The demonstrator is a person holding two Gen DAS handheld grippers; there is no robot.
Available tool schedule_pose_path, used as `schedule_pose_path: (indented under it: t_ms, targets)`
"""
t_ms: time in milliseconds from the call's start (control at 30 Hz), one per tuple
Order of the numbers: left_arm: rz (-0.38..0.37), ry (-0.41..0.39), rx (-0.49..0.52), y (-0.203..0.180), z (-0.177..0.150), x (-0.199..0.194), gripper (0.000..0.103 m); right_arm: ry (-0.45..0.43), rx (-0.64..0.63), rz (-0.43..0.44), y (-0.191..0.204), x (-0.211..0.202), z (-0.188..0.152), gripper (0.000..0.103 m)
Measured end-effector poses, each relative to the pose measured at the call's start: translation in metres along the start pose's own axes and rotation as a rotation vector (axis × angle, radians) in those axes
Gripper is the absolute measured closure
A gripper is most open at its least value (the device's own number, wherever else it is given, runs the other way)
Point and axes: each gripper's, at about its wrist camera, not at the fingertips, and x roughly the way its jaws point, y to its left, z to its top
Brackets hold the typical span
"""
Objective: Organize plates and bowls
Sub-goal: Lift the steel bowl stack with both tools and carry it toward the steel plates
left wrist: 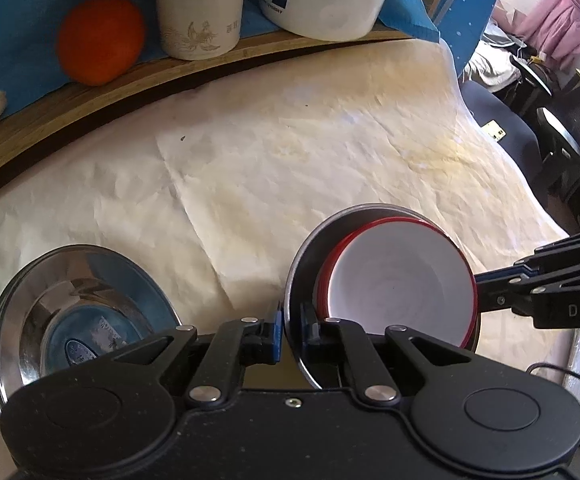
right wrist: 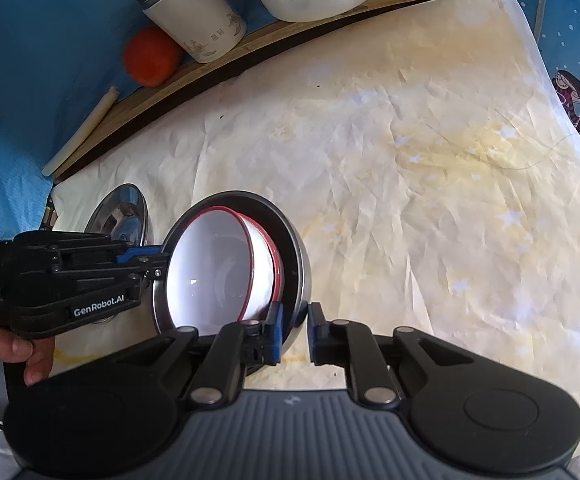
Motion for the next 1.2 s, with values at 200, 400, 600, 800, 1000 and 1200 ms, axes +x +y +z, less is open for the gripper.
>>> schedule_pose_path:
  t_ms: [200,400,600,800,1000,1200]
  targets:
    - [-0.009,0.001,-0.015,-0.002,0.001,0.001,0.097,-0.006,0.014,-0.009,-0.003,-0.003,0.0,0.091]
    - [-0.012,0.005,-0.026,-0.004,0.003,0.001,0.097,-0.01,0.02,-0.013,-0.004,-0.006,0.0,0.091]
    - [-0.023,0.006,-0.042,-0.004,0.008,-0.001,0.097,-0.018,0.02,-0.018,-0.005,-0.011,0.004,0.092]
    - [-0.015,0.006,-0.051,-0.005,0.01,0.0,0.097,-0.013,0.012,-0.021,-0.004,-0.011,0.007,0.093]
    - [-0.014,0.011,-0.073,-0.003,0.009,0.0,0.097,-0.012,0.013,-0.023,-0.004,-0.01,0.009,0.093]
    - [-0.01,0.015,-0.09,-0.001,0.008,0.001,0.097,-0.017,0.016,-0.025,-0.002,-0.009,0.012,0.094]
